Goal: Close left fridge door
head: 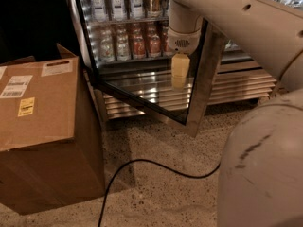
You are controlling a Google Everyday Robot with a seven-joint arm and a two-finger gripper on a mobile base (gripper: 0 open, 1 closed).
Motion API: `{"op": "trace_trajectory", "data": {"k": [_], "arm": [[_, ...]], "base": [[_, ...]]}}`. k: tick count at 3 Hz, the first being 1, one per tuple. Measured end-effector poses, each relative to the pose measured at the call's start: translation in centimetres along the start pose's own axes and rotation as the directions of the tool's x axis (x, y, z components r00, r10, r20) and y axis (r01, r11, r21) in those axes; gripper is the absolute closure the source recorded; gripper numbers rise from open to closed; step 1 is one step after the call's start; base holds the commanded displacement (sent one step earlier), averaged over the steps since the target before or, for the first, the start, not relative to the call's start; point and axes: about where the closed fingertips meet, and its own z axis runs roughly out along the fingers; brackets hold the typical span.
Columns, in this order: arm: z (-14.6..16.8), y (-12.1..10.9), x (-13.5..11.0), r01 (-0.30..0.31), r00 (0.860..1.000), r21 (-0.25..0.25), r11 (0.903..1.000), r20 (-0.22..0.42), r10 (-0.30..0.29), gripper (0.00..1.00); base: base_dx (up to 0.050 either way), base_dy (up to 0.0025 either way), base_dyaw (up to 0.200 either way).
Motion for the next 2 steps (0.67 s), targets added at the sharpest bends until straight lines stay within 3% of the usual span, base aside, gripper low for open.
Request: {"op": "trace_trajectory", "data": {"k": [1,2], "arm": [[0.00,0.00,0.00,0.000,1.000,0.000,1.0000,0.000,0.000,0.00],[0.00,0.00,0.00,0.000,1.000,0.000,1.0000,0.000,0.000,0.00]], "base": [[0.029,-0.00223,-0.166],[0.000,0.00003,0.194]]}}
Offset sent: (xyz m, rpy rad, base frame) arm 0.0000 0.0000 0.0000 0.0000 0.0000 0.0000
